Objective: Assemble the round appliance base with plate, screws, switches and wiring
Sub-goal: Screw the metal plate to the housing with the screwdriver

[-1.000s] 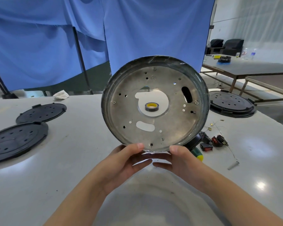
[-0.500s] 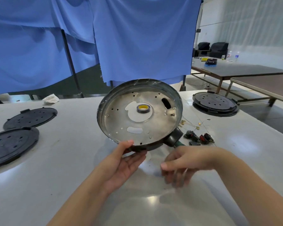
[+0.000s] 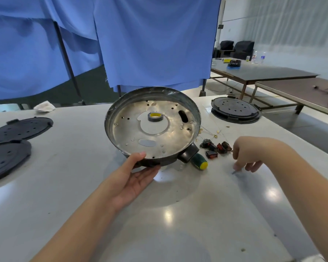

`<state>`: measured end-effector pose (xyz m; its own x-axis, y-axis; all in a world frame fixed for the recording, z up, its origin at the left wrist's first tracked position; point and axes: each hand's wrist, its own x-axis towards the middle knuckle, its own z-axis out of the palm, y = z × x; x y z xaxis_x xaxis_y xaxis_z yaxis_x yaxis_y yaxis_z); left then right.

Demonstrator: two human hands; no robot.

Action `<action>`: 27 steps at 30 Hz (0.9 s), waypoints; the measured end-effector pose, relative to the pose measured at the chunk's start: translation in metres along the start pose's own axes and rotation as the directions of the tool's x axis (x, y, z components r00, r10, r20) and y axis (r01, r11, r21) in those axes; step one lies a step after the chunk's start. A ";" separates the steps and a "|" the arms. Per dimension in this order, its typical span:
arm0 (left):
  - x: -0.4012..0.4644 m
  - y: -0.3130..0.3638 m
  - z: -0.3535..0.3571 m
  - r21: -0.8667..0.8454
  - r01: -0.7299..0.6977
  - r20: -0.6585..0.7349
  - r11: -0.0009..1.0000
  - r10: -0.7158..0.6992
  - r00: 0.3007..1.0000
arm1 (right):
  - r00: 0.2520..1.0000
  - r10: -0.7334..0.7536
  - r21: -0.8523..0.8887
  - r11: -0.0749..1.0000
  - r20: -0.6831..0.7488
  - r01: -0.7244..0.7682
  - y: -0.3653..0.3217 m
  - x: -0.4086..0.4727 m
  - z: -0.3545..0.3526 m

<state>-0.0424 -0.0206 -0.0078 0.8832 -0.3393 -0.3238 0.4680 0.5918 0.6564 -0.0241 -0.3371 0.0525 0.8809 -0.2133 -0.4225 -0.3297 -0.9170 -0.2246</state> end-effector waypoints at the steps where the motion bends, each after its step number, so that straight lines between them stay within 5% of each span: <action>1: 0.000 0.000 0.000 -0.012 0.008 0.009 1.000 -0.008 1.000 | 1.000 -0.007 -0.029 1.000 0.009 0.008 0.001 0.001 0.004; 12: 0.005 0.003 -0.004 0.007 -0.023 -0.022 1.000 0.023 1.000 | 0.975 -0.221 -0.253 0.944 -0.003 0.213 0.009 0.008 0.016; 20: 0.002 0.005 -0.003 0.075 -0.047 -0.029 0.996 0.050 0.998 | 0.884 -0.453 0.123 0.877 -0.115 0.465 -0.010 -0.019 -0.004; 27: 0.005 0.007 -0.004 0.201 -0.129 -0.093 0.971 0.150 0.984 | 0.695 -0.602 0.128 0.713 -0.393 0.689 -0.074 -0.054 -0.006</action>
<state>-0.0346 -0.0154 -0.0075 0.9424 -0.1775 -0.2836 0.3344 0.4716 0.8160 -0.0452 -0.2601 0.0975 0.9444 0.2711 0.1861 0.3286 -0.7575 -0.5641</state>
